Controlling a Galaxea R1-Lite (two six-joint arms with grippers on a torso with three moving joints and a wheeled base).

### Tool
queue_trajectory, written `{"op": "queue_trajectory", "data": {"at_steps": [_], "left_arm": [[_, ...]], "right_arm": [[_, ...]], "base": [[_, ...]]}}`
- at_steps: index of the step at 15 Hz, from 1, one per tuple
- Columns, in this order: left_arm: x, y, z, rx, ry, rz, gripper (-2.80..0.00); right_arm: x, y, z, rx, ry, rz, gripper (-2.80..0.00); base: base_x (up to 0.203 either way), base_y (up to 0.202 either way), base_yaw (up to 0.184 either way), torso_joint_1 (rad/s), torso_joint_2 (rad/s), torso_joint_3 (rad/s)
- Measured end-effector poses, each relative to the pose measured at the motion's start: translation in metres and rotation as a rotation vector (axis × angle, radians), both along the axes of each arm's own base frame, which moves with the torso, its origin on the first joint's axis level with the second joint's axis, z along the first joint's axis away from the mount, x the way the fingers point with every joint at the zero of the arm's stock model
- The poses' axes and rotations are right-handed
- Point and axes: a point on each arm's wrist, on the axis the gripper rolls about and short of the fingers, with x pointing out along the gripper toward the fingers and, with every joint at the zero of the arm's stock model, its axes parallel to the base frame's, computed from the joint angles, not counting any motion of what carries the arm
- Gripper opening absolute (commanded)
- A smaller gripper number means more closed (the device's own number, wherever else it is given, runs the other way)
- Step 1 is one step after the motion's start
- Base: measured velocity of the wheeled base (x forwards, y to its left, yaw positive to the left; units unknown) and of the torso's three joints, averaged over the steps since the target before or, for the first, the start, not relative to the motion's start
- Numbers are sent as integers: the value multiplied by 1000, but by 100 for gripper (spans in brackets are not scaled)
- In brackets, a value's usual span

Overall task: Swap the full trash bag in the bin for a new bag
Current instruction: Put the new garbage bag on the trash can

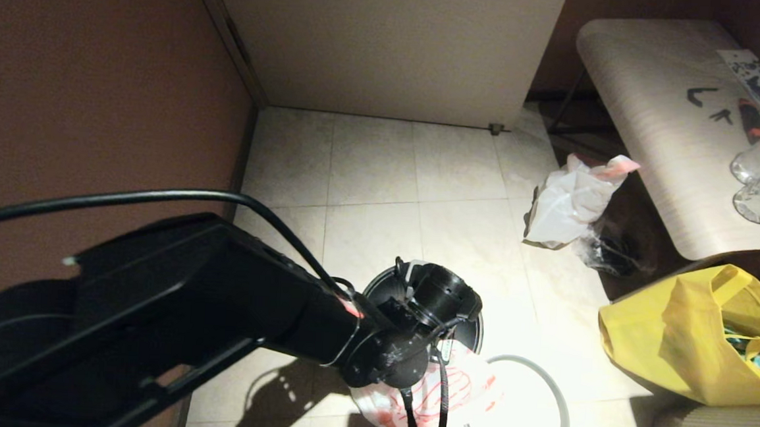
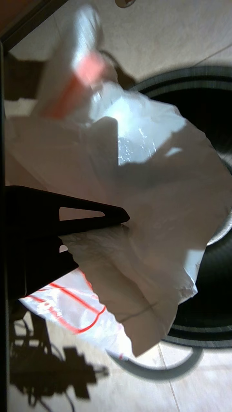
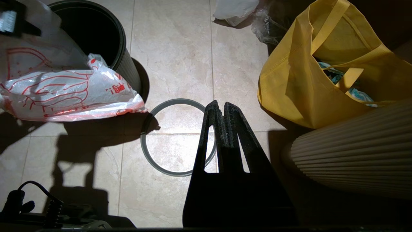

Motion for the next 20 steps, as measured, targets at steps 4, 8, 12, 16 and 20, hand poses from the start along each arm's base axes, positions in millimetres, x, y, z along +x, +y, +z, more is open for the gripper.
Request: {"op": "queue_trajectory", "data": {"at_steps": [4,8,12,16,20], "left_arm": [[55,-16,-55,68,12,29,-280],[113,-8,-81,102,-27,69,-280],[138,-3,-101,98,-79,82,-280],[134,-10,-110,120,-105,87,0],[126,-16,-95,134,-118,66,0]], "right_arm": [[0,0,0,0,0,0,-280],[0,0,0,0,0,0,-280],[0,0,0,0,0,0,-280],[0,0,0,0,0,0,-280],[0,0,0,0,0,0,-280]], "base": [[0,0,0,0,0,0],[0,0,0,0,0,0],[0,0,0,0,0,0],[0,0,0,0,0,0],[0,0,0,0,0,0]]}}
